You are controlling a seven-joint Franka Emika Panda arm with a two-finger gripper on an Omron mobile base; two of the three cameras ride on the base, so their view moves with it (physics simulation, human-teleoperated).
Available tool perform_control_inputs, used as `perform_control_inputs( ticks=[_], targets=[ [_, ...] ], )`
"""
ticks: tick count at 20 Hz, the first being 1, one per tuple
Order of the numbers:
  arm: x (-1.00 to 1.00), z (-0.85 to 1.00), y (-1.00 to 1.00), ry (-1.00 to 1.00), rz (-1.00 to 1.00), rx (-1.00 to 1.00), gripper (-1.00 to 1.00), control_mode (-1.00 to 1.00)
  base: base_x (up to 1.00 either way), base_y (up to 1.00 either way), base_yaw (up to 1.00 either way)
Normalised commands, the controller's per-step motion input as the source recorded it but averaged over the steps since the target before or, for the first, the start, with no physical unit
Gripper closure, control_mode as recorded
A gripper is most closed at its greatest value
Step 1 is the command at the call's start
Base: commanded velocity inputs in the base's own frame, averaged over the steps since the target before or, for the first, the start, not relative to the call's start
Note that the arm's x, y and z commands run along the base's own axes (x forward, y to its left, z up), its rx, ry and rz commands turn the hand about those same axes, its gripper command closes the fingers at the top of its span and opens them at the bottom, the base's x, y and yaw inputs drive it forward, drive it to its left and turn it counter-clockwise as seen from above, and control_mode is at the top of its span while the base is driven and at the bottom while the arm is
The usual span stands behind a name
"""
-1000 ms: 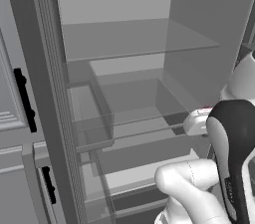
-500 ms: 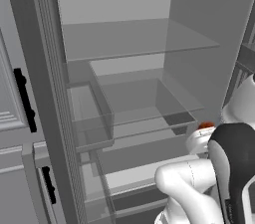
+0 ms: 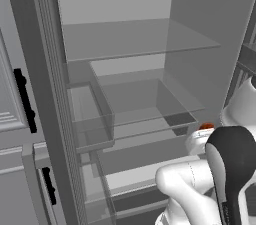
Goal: Place one cucumber and one chicken drumstick in each tupperware on the nearby counter, to pack two identical lunches.
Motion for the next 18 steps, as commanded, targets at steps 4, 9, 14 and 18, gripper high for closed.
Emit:
perform_control_inputs(
  ticks=[4, 9, 14, 18],
  targets=[
    [-0.09, 0.0, 0.0, 0.0, 0.0, 0.0, 1.0, 1.0, -0.62, 0.05, -0.03],
    [0.0, 0.0, 0.0, 0.0, 0.0, 0.0, 1.0, 1.0, -1.0, 0.11, 0.0],
    [0.0, 0.0, 0.0, 0.0, 0.0, 0.0, 1.0, 1.0, -0.94, 0.42, 0.07],
    [0.0, 0.0, 0.0, 0.0, 0.0, 0.0, 1.0, 1.0, -0.86, 0.71, 0.17]
  ],
)
